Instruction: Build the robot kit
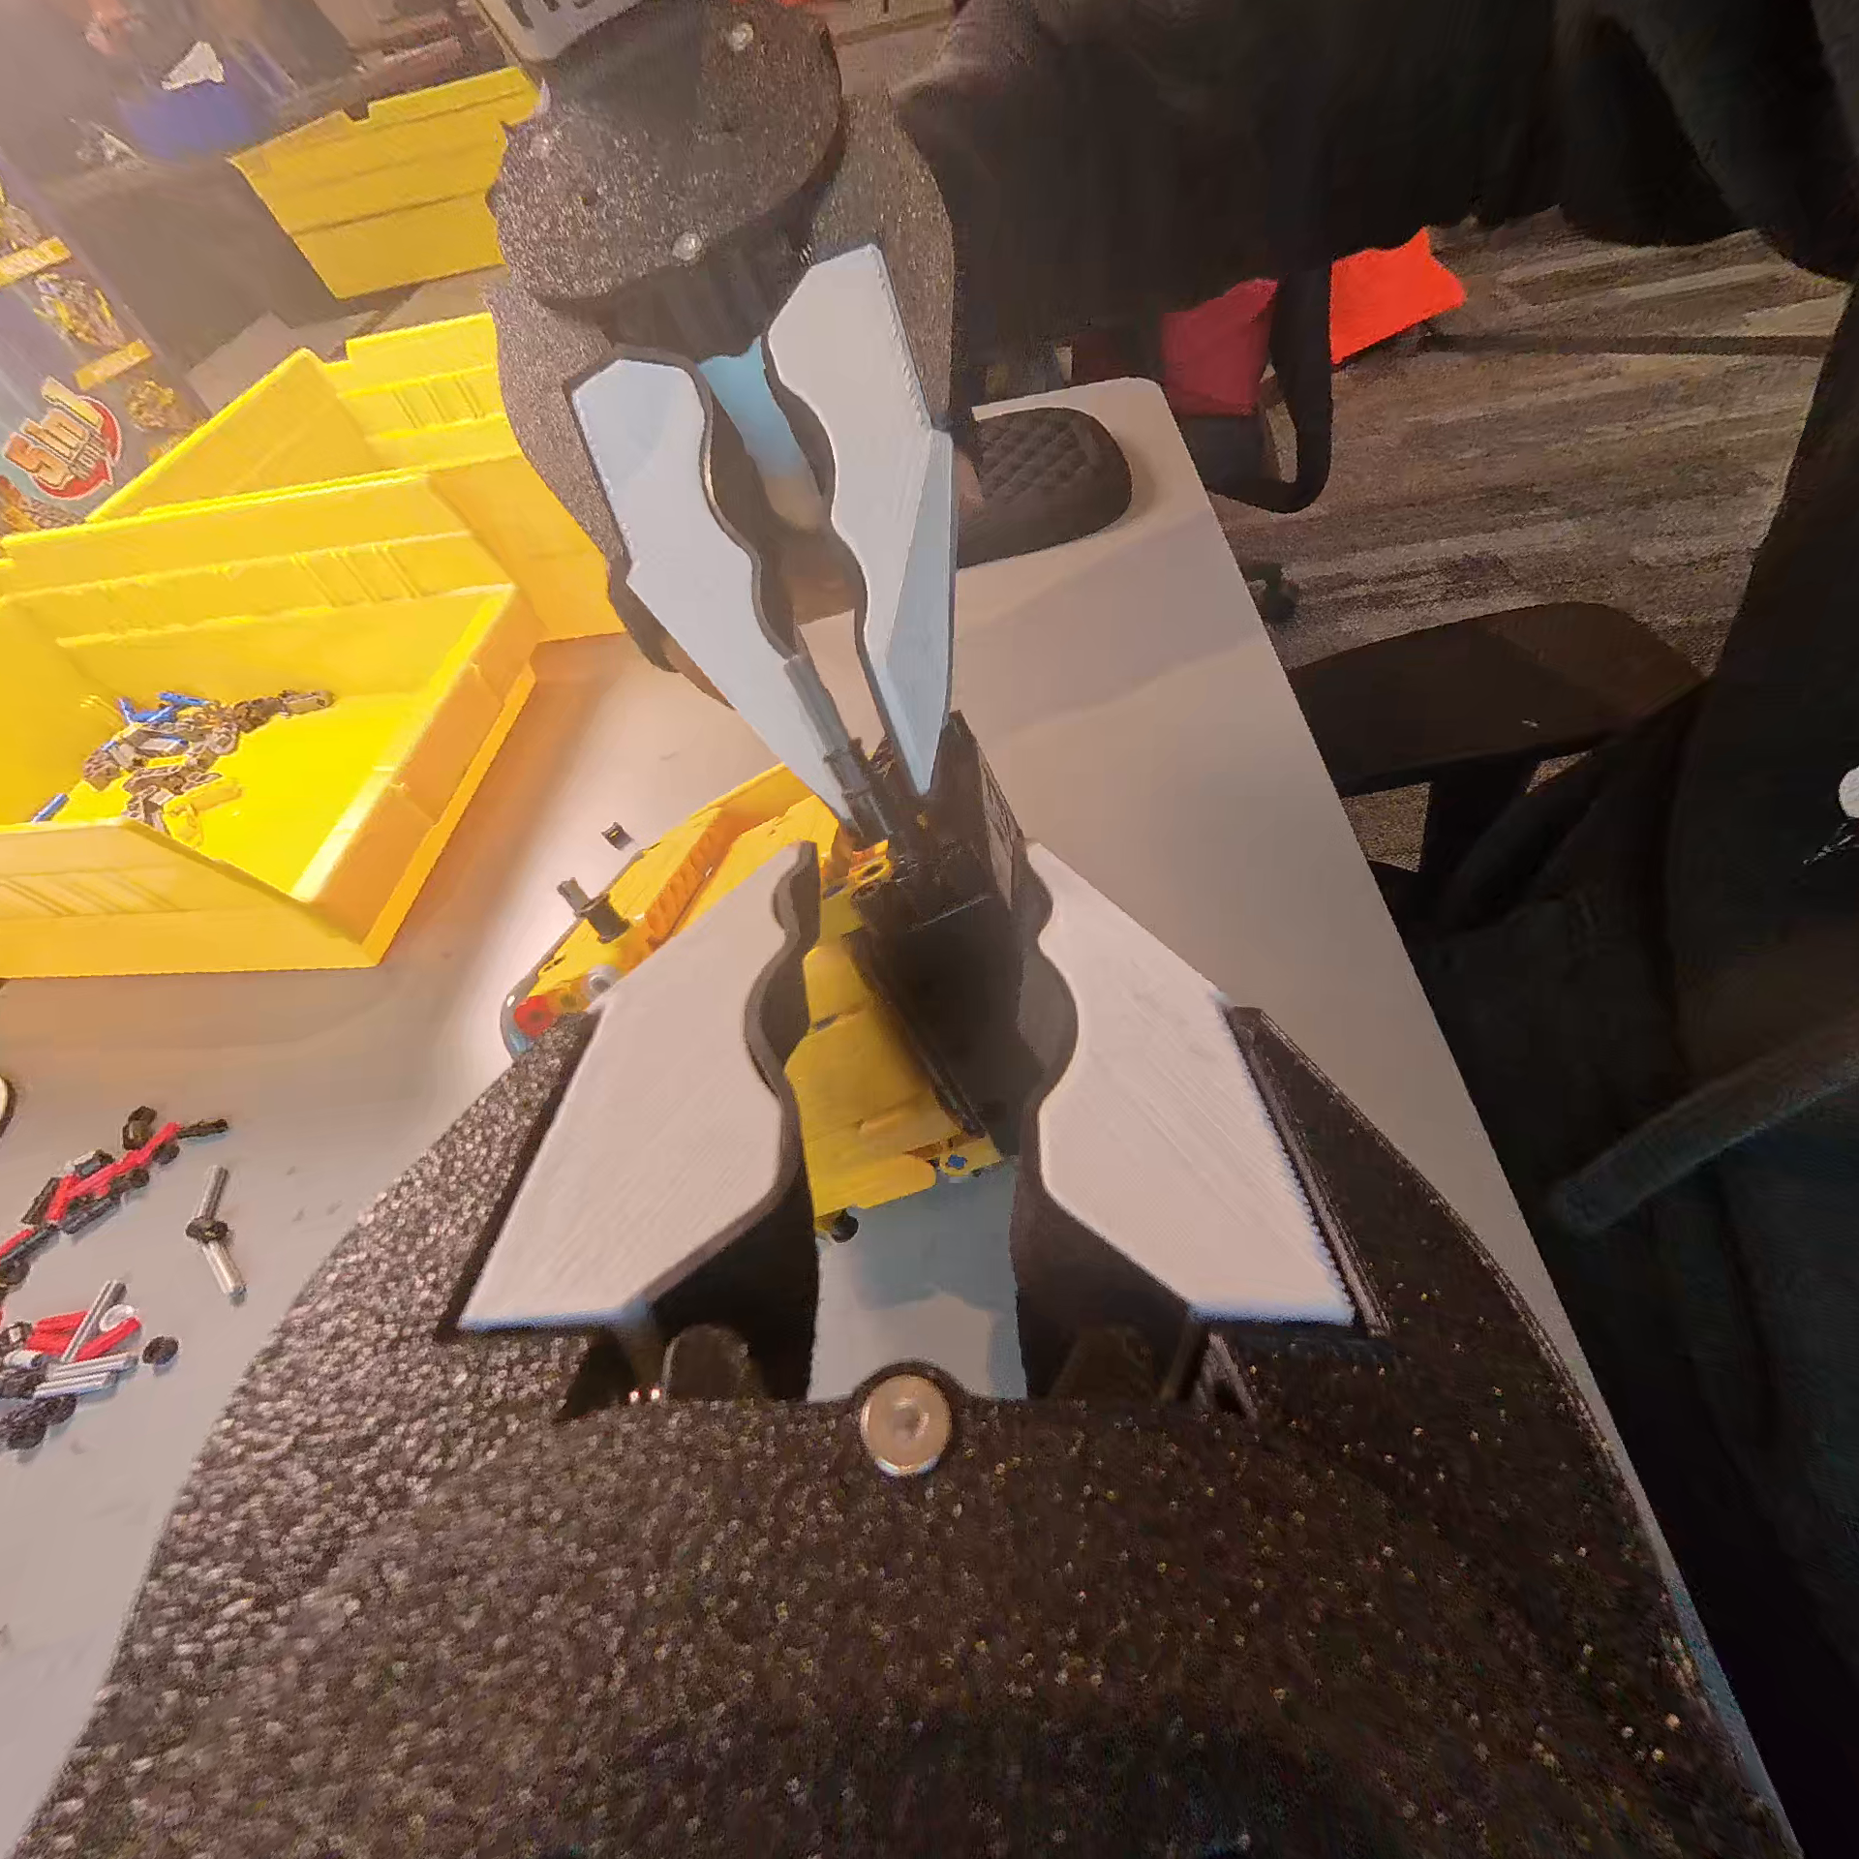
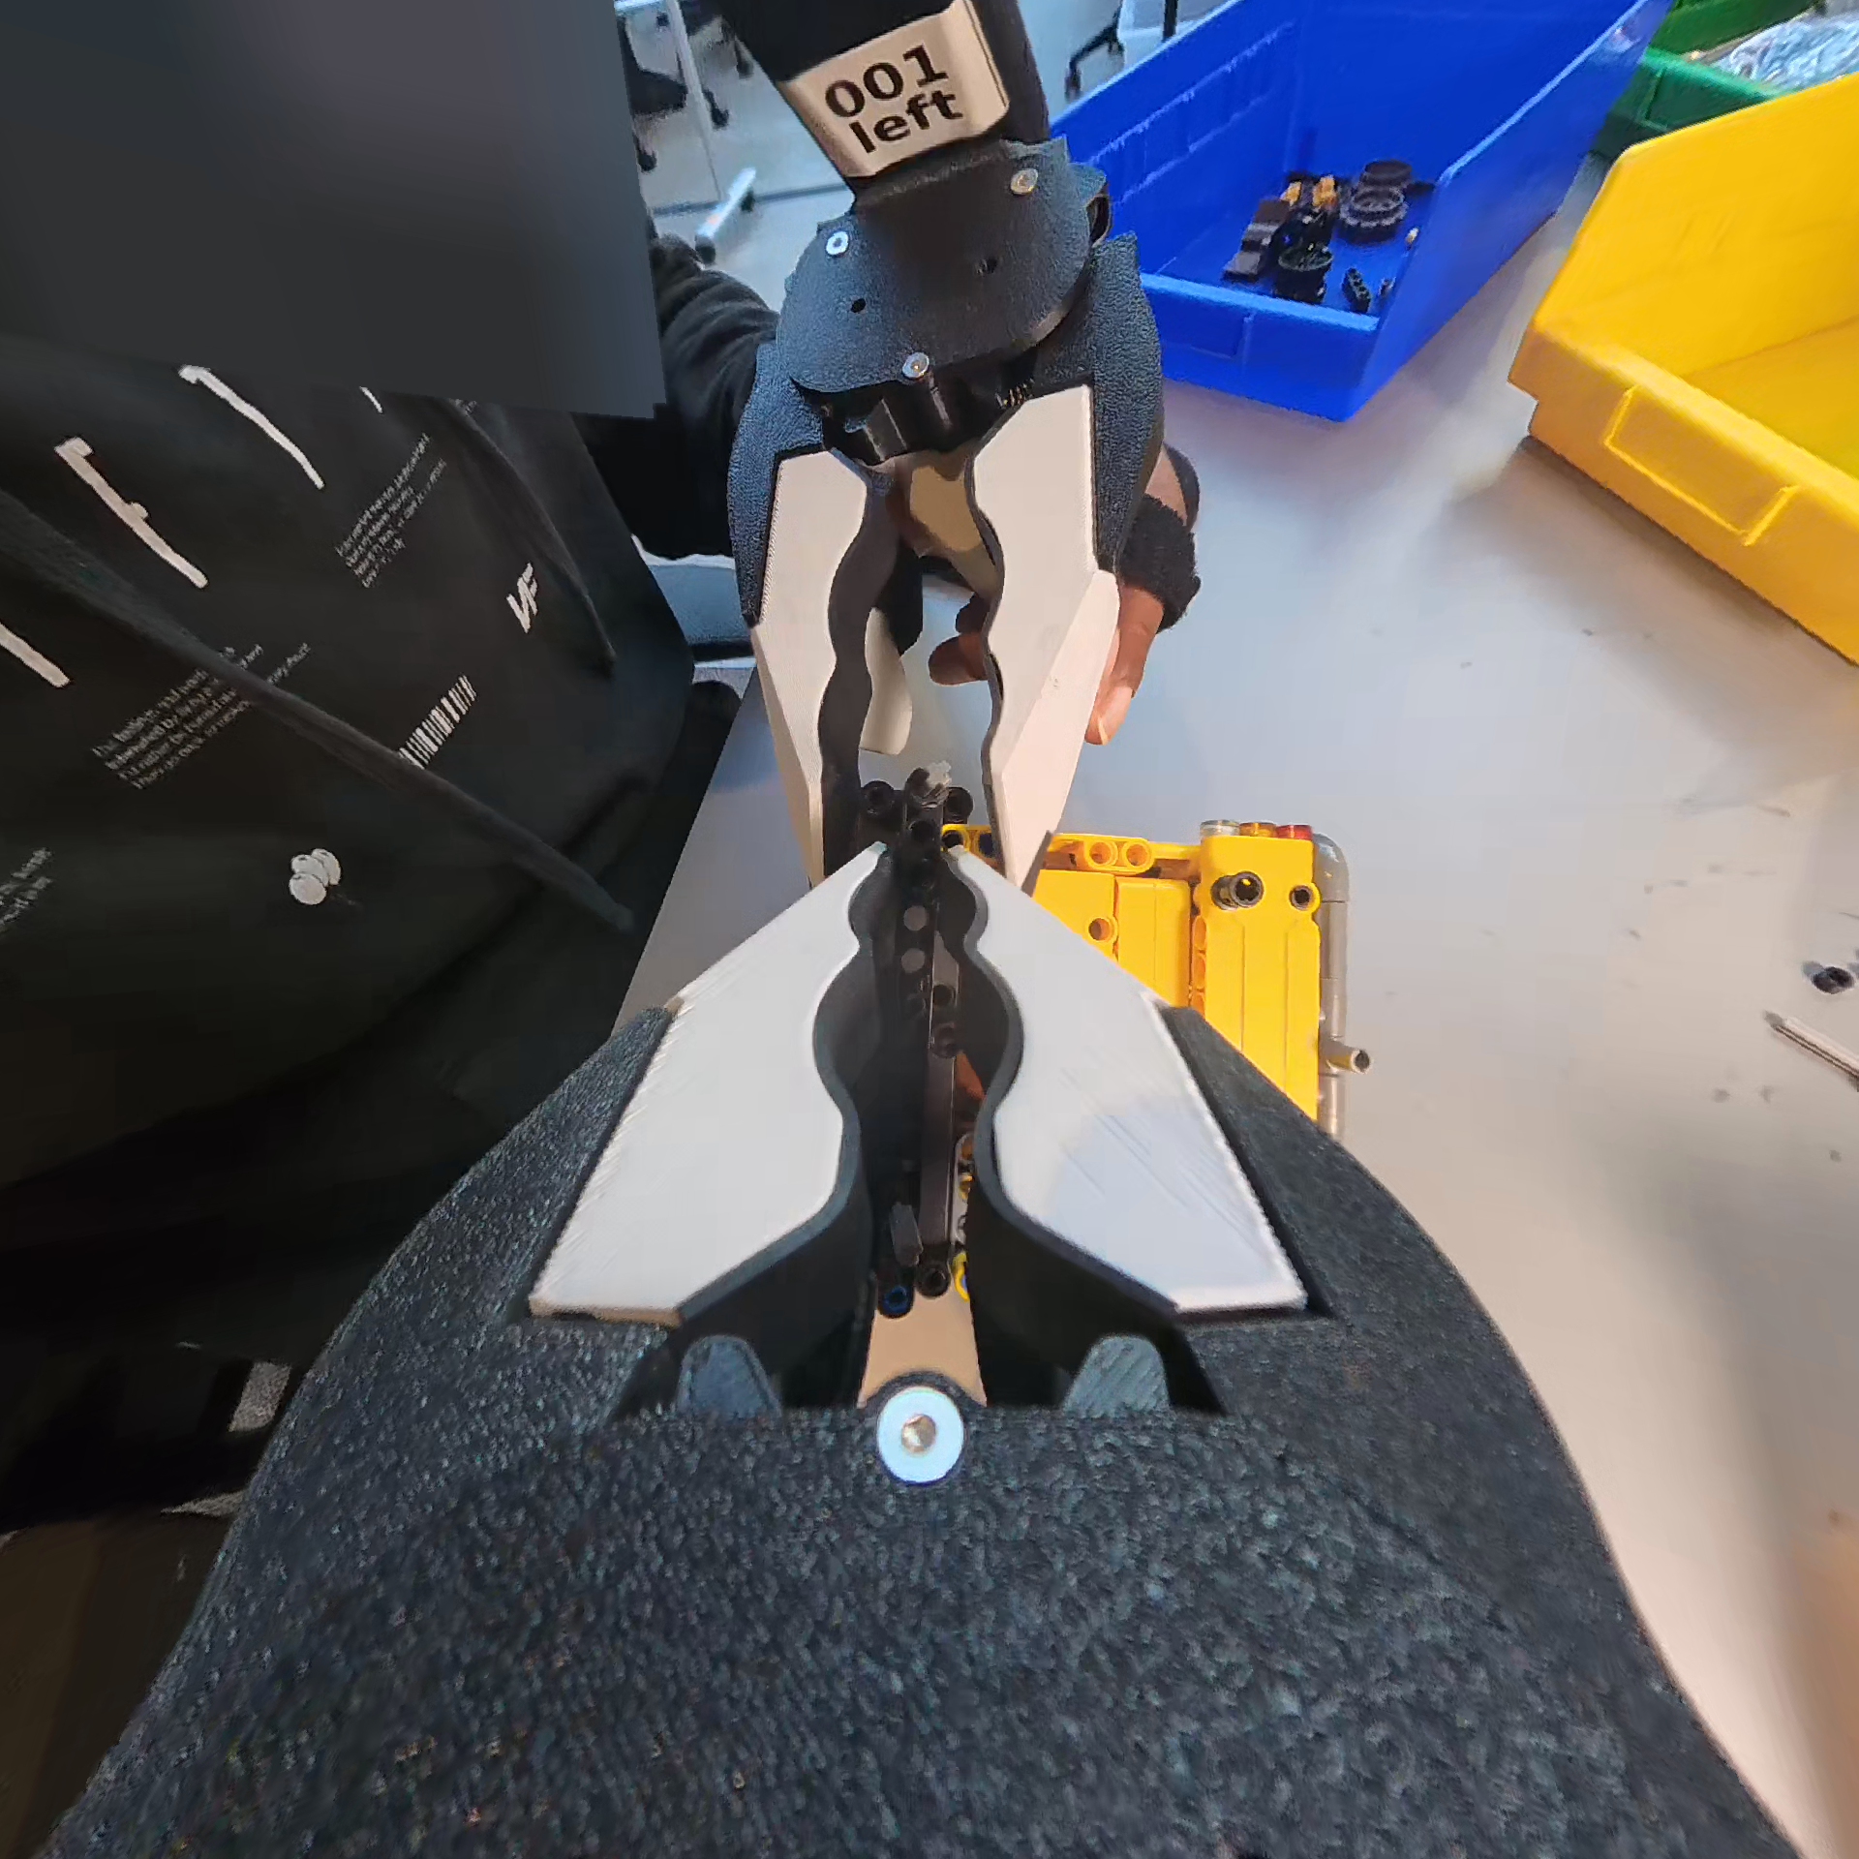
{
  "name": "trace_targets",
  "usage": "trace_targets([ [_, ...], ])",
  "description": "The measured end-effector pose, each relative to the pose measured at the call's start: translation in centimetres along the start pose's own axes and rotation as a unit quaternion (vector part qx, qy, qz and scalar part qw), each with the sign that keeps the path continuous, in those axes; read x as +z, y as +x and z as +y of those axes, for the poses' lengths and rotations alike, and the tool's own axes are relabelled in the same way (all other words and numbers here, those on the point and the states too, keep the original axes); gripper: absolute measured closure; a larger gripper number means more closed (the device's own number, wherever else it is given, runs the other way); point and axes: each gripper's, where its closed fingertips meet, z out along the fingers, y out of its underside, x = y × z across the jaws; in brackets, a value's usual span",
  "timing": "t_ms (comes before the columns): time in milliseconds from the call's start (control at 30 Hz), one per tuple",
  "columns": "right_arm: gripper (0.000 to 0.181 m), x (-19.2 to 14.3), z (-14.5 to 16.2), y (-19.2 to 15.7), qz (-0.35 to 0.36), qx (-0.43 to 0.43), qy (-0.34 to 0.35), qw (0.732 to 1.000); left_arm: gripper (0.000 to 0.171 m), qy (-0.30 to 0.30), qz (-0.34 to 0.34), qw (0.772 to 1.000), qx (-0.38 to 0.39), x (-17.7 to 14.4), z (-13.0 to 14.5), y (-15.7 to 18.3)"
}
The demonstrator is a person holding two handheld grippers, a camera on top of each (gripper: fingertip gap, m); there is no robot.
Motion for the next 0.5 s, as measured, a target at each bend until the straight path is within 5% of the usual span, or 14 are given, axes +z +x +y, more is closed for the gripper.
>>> trace_targets([
  [167,0.174,0.5,-1.3,0.2,-0.005,-0.003,0.047,0.999,0.142,0.006,-0.006,1.000,-0.026,-1.7,-0.7,0.0],
  [267,0.174,0.8,-2.0,0.1,-0.008,0.000,0.096,0.995,0.113,0.018,-0.016,0.997,-0.068,-3.2,-0.8,1.0],
  [500,0.174,0.0,-1.5,0.8,-0.009,0.053,0.242,0.969,0.115,0.028,-0.136,0.985,-0.097,-6.0,-0.7,0.3],
])
